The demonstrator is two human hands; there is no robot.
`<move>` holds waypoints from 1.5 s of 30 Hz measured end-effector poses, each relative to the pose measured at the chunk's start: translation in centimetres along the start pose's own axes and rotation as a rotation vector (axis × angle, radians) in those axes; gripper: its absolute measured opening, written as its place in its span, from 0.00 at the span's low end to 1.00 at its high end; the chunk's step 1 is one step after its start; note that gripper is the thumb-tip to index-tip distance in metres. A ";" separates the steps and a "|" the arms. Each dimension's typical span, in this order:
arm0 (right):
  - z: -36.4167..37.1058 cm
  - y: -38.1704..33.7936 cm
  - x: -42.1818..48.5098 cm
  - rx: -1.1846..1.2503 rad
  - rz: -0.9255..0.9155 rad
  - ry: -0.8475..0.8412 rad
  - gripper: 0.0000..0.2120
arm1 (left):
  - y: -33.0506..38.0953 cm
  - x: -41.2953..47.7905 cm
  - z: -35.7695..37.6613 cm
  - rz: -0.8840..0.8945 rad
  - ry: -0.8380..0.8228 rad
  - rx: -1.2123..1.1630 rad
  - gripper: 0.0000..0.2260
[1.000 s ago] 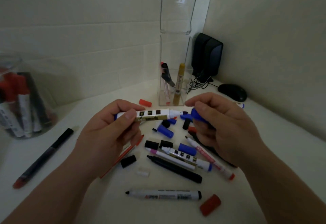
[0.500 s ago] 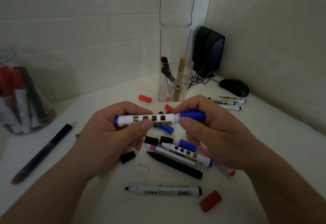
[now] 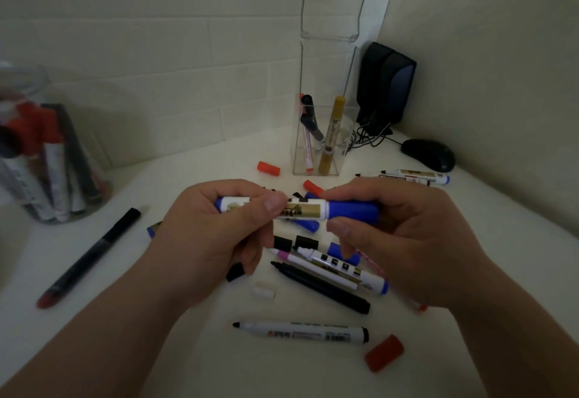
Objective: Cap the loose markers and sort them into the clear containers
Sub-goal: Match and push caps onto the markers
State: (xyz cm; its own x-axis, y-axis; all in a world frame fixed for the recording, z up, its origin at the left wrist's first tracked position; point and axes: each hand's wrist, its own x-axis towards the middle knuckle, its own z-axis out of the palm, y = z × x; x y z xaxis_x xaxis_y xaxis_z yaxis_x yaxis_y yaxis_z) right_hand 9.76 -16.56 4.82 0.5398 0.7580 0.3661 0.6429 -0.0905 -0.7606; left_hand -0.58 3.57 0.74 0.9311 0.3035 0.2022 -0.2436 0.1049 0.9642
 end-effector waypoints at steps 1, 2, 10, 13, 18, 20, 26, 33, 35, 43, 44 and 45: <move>0.0 -0.1 0.0 -0.012 0.003 -0.005 0.12 | 0.1 -0.1 -0.1 0.001 -0.009 0.035 0.16; 0.0 -0.1 0.0 -0.033 0.006 -0.013 0.11 | 0.2 -0.1 -0.1 0.000 -0.018 0.084 0.13; 0.4 -0.9 -0.5 -0.149 0.095 -0.235 0.12 | 0.2 -0.9 1.0 0.049 -0.233 0.478 0.08; 0.2 -1.2 -0.9 -0.168 0.117 -0.249 0.12 | -0.1 -1.2 1.4 0.080 -0.261 0.493 0.11; 0.8 -1.3 -0.5 -0.207 0.204 -0.292 0.21 | 0.5 -0.9 1.2 0.323 -0.221 0.759 0.12; 1.1 -1.0 -0.3 -0.176 0.222 -0.275 0.20 | 0.7 -1.0 1.2 0.387 -0.182 0.885 0.13; 1.9 0.3 0.2 -0.095 0.365 -0.330 0.10 | 0.4 -1.1 0.9 0.285 -0.243 1.145 0.14; 0.8 2.4 1.1 -0.076 0.426 -0.279 0.05 | 0.7 -0.5 -0.3 0.018 -0.267 1.143 0.16; -0.8 3.6 1.6 -0.084 0.454 -0.117 0.04 | 0.8 -0.2 -0.7 0.040 -0.157 1.069 0.19; -0.1 6.5 2.2 -0.486 0.345 -0.211 0.09 | -0.3 0.3 -0.3 0.028 0.034 0.855 0.21; 0.0 6.6 2.3 -0.514 0.327 -0.230 0.08 | -0.5 0.3 -0.3 0.027 0.032 0.857 0.21; 0.1 6.4 2.3 -0.528 0.311 -0.242 0.07 | -0.7 0.3 -0.3 0.030 0.029 0.868 0.19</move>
State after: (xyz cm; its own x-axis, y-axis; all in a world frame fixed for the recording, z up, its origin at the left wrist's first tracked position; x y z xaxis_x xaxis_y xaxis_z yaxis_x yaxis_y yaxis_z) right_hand 15.08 -15.27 0.70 0.6456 0.7636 -0.0059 0.6899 -0.5866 -0.4241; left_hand -0.20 3.86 0.11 0.9173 0.3202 0.2368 0.0363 -0.6594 0.7509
